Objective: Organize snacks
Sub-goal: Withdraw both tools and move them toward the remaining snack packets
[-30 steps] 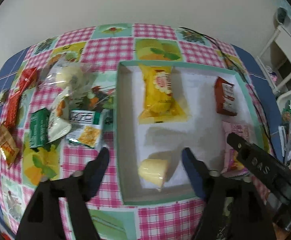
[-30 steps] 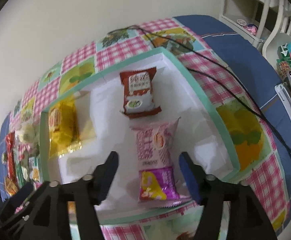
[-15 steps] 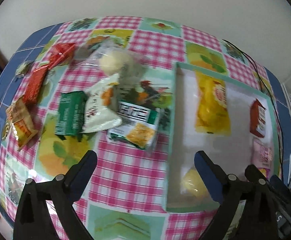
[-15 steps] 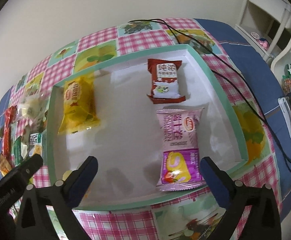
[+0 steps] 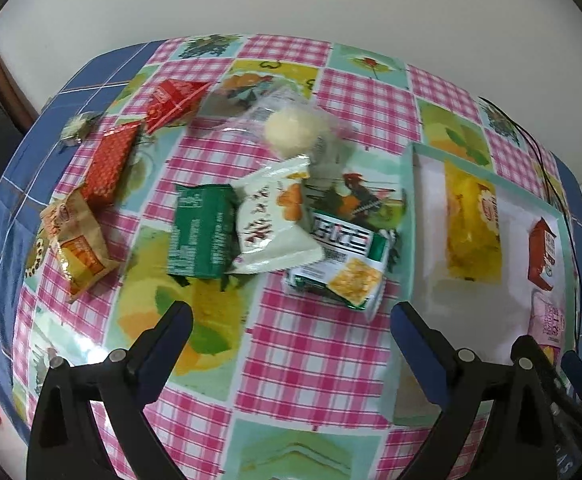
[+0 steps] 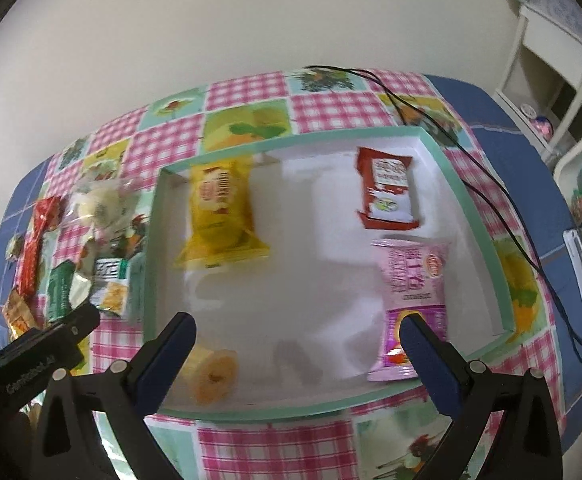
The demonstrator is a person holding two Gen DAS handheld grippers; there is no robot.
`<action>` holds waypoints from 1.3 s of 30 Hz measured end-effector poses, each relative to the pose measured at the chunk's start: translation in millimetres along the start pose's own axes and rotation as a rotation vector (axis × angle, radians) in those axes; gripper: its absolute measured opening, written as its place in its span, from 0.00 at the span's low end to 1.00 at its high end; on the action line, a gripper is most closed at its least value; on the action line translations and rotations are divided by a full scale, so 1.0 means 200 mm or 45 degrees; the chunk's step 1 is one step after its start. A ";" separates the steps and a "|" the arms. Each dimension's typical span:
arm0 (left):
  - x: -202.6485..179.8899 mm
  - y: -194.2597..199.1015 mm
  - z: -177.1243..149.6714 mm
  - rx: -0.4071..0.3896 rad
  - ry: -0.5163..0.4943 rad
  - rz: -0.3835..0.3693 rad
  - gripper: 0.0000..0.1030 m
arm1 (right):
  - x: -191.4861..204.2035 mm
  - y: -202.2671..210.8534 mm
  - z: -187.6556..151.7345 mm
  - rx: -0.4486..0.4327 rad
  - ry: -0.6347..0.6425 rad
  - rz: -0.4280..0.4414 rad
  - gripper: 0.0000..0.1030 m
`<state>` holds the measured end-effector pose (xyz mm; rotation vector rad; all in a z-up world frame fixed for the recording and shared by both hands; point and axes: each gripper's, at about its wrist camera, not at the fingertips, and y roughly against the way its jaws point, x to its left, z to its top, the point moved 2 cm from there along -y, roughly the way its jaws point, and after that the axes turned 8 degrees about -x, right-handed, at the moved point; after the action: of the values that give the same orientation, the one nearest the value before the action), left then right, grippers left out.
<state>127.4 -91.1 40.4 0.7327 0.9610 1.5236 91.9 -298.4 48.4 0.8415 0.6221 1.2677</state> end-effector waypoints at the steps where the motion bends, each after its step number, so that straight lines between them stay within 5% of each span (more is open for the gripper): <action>1: 0.02 0.00 0.00 -0.002 0.006 0.003 0.96 | 0.03 0.01 0.00 -0.007 0.019 0.002 1.00; 18: 0.44 0.01 0.07 -0.069 0.120 0.131 0.96 | 0.57 0.05 -0.09 -0.056 0.278 0.099 1.00; 39: 0.84 0.01 0.13 -0.101 0.351 0.152 0.96 | 0.84 0.00 -0.10 -0.085 0.240 0.290 1.00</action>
<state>120.1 78.2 44.4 0.5398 1.0680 1.7901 110.8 -130.7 45.4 0.7580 0.6425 1.5791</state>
